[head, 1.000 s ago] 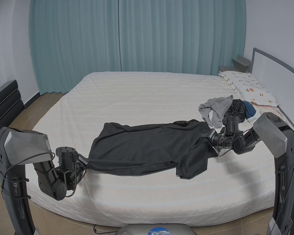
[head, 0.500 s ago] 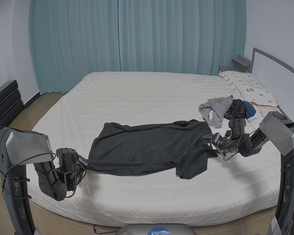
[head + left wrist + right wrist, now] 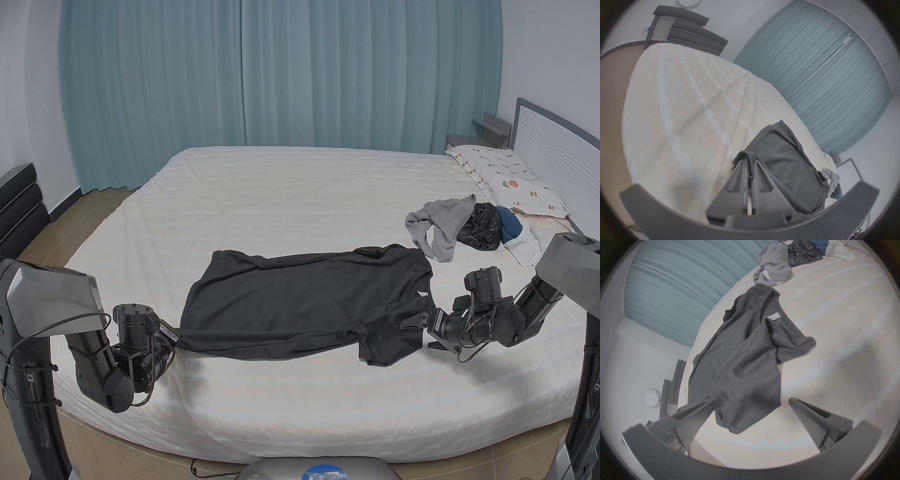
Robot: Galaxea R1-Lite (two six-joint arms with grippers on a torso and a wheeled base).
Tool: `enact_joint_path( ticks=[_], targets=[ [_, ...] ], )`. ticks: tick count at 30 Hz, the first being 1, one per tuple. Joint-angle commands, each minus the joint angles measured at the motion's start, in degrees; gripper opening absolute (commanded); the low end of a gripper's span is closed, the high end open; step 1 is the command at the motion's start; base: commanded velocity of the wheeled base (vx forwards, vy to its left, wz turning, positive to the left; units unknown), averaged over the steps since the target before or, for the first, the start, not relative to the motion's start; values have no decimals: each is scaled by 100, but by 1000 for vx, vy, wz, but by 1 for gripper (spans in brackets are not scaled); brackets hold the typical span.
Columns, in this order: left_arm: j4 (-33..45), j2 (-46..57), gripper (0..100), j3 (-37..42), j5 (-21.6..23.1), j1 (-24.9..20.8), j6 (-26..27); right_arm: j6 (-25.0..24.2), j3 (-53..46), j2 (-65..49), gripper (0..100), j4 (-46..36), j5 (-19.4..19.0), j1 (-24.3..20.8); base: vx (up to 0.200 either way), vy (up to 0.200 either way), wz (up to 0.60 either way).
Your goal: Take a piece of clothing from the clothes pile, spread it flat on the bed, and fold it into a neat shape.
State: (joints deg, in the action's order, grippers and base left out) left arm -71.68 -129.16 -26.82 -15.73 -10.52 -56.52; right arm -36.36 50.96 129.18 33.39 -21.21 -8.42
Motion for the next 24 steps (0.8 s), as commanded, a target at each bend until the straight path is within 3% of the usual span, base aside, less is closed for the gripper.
enact_joint_path(
  ticks=[1, 9, 10, 17, 24],
  targets=[
    [-4, 31, 0, 1, -1, -11, 0, 7, -7, -25, 100, 1, -6, -63, 0, 0, 0],
    [-4, 31, 0, 1, -1, -11, 44, 200, 248, 327, 100, -8, 29, -142, 0, 0, 0],
    [-4, 31, 0, 10, -1, -11, 44, 200, 274, 336, 0, -8, 29, -142, 0, 0, 0],
    [5, 40, 0, 54, 17, -11, 79, 209, 283, 379, 0, -96, 65, -116, 0, 0, 0],
    [-4, 374, 0, 467, 17, -29, 703, 130, -437, -543, 0, -149, -155, 139, 0, 0, 0]
  ],
)
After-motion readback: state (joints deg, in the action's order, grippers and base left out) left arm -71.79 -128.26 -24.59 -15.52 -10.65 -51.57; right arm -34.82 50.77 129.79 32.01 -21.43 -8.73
